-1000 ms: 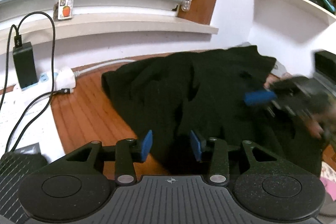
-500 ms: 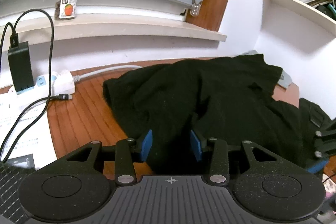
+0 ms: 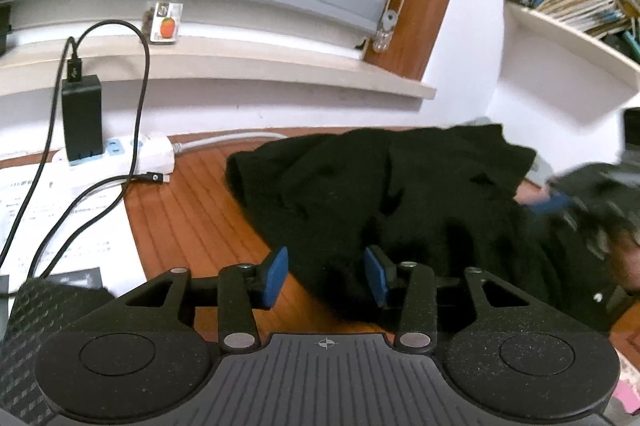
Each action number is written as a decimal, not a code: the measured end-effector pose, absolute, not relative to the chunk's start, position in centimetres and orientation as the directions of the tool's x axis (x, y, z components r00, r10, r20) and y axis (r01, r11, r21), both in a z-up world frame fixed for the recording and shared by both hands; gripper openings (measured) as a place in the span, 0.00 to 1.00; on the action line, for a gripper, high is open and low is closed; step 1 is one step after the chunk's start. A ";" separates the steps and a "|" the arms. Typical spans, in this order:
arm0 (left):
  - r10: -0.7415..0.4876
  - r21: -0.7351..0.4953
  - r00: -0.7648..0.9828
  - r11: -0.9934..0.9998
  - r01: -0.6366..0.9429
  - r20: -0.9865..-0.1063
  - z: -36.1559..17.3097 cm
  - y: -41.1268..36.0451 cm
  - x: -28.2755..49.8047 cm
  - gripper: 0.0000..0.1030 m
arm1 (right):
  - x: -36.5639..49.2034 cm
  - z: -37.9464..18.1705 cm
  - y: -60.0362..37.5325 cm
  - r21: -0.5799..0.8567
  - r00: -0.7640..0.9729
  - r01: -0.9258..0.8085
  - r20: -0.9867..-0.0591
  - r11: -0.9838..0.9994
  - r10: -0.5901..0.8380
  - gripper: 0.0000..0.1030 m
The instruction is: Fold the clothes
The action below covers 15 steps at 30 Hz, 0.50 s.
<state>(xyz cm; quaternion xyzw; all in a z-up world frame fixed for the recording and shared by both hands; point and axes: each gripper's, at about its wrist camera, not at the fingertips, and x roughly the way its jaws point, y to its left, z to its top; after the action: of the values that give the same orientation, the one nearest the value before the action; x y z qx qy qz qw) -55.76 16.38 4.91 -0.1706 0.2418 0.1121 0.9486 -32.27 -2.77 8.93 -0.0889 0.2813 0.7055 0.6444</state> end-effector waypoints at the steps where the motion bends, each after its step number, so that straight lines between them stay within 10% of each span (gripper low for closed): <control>1: 0.117 -0.280 0.863 0.917 -0.283 -0.492 5.0 16.1 -56.2 0.46 | -31.4 9.1 -2.8 0.302 -0.144 -0.953 -0.477 0.007 0.867 0.07; 15: -0.184 -0.418 0.884 0.908 -0.014 -0.430 5.4 11.6 -52.8 0.57 | -29.0 7.3 -2.4 0.340 -0.129 -0.939 -0.484 0.050 0.866 0.07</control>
<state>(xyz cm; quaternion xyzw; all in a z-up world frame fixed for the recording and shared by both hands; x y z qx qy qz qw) -52.82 11.59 5.37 -0.2091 0.2370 -0.0448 0.9477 -29.01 -2.40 7.33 -0.0603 0.3052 0.6865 0.6573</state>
